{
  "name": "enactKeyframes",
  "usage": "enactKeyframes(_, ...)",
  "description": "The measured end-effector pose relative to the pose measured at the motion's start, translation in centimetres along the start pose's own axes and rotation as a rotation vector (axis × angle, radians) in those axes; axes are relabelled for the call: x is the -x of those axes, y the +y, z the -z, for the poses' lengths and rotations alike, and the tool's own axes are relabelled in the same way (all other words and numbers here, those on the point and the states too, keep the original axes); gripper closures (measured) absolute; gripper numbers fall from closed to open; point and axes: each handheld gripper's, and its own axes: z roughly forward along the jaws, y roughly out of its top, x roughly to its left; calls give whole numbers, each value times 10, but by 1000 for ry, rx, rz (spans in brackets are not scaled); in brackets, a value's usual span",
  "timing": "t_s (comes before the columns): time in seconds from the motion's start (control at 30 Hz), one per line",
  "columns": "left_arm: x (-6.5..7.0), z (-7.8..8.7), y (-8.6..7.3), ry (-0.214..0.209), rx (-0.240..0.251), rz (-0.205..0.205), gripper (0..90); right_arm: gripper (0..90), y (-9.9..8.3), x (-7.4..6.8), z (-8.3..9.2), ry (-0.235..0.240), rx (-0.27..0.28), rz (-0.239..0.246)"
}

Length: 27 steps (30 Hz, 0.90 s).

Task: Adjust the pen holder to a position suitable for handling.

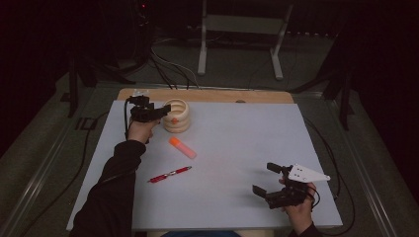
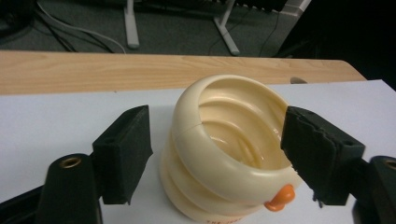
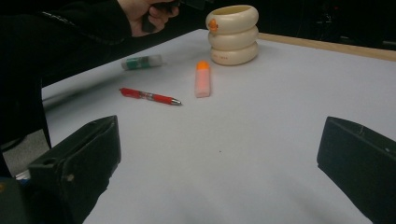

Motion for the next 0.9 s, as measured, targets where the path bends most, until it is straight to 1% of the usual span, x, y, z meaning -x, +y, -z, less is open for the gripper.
enactKeyframes(0.03, 0, -2, 0, 6, -2, 8, 291, 0, 0, 0, 0, 1, -1, -2)
enactKeyframes(0.1, -2, -6, 1, 13, -26, 29, 315, 0, 0, 1, 0, 1, -2, -2)
enactKeyframes(0.17, -2, -10, 1, 32, -39, 31, 337, 0, -1, 0, 1, -1, 0, -4)
enactKeyframes(0.23, -3, -12, 1, 35, -48, 40, 359, 0, -1, 0, 1, -2, 0, -6)
enactKeyframes(0.27, -3, -13, 1, 46, -49, 46, 371, 0, -1, 1, 1, -1, 0, -8)
enactKeyframes(0.3, -3, -15, 2, 48, -52, 50, 391, 0, -1, 1, 1, -2, -1, -9)
enactKeyframes(0.4, -2, -19, 3, 52, -64, 49, 422, 0, -1, 1, 1, -1, -2, -9)
enactKeyframes(0.53, -1, -25, 3, 66, -87, 61, 466, 0, -1, 1, 1, -2, -4, -11)
enactKeyframes(0.6, 1, -29, 3, 70, -97, 55, 496, 0, -1, 2, 1, -1, -4, -12)
enactKeyframes(0.67, 3, -31, 3, 86, -109, 47, 522, 0, -2, 2, 1, -1, -5, -11)
enactKeyframes(0.7, 4, -33, 2, 89, -112, 54, 545, 0, -2, 2, 1, -2, -6, -11)
enactKeyframes(0.83, 4, -34, 3, 113, -113, 84, 588, 0, -2, 3, 1, -4, -9, -14)
enactKeyframes(0.87, 5, -34, 4, 121, -117, 81, 614, 0, -2, 3, 0, -4, -8, -14)
enactKeyframes(0.9, 5, -33, 4, 132, -121, 87, 646, 0, -2, 3, 0, -4, -9, -14)
